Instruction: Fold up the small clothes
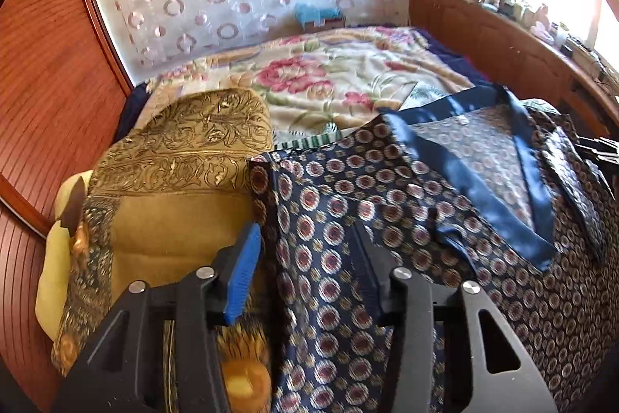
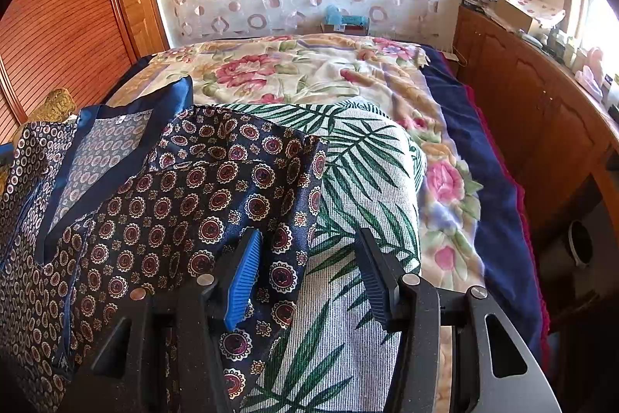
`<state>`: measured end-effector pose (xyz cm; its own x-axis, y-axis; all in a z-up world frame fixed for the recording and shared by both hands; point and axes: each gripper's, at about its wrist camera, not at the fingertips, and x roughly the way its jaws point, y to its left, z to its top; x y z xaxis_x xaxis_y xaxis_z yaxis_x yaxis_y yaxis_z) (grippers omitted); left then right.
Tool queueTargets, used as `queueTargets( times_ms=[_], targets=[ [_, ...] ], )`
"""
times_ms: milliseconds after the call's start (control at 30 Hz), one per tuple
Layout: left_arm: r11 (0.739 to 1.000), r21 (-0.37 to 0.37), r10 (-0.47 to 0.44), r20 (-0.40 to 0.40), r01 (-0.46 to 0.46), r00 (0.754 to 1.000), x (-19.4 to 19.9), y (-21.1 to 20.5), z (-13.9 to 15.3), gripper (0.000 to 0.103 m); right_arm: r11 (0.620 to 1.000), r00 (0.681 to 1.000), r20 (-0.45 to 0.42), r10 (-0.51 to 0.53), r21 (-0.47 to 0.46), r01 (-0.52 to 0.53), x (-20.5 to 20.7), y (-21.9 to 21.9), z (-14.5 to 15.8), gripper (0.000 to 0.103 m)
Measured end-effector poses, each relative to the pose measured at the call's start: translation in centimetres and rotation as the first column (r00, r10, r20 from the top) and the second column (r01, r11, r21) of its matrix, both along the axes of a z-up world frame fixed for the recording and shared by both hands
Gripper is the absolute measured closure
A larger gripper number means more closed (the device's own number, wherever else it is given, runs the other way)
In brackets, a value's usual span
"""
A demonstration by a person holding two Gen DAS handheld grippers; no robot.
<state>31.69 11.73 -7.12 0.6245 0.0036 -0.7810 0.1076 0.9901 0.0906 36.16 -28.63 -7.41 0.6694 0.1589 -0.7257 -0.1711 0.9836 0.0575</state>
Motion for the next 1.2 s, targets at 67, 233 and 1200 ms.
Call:
queueTargets(
  times_ms=[67,233,1200],
  targets=[
    [1.0,0.011,0.011,-0.022,-0.011,1.0,0.8,0.2,-0.5,0.056,1.0,1.0,-0.002,0.008,-0.01,-0.008,-0.1,0.3,0.1,0.046],
    [0.999,0.046,0.018,-0.044,-0.016,0.999,2.0,-0.1,-1.4,0.057,0.999,1.0,-0.006,0.023,-0.037,-0.023,0.1,0.6,0.2,0.041],
    [1.0,0.011,0.002,-0.001,-0.002,1.0,1.9,1.2,-0.8,0.099,0.999,0.999,-0.029,0.029,-0.042,-0.03,2.0,0.7,0.4,0.044]
  ],
)
